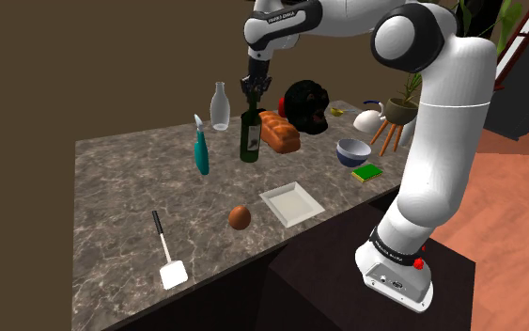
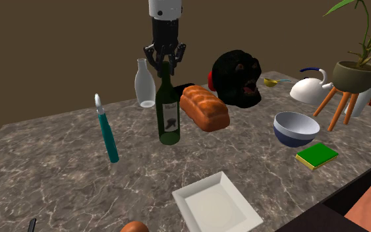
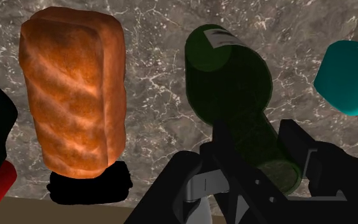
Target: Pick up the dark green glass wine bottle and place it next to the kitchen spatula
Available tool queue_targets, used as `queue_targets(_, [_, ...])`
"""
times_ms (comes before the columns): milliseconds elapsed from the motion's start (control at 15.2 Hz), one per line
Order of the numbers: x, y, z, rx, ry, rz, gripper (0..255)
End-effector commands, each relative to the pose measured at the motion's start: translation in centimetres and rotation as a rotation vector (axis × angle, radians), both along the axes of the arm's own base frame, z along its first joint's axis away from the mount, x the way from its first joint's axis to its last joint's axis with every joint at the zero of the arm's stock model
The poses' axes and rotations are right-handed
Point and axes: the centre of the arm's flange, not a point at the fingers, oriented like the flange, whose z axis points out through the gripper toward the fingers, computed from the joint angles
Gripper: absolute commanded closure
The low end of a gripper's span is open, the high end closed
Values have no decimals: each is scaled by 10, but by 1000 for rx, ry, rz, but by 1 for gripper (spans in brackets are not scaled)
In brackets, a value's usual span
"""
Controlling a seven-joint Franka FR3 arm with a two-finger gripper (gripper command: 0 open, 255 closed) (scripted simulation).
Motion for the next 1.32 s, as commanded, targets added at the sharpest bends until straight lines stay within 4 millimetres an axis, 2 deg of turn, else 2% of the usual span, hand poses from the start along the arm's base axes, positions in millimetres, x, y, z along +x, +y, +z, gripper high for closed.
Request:
queue_targets(0, [0, 0, 10, 0, 0, 0, 255])
queue_targets(858, [0, 0, 77, 0, 0, 0, 255])
queue_targets(1254, [-39, 69, 77, 0, 0, 0, 255])
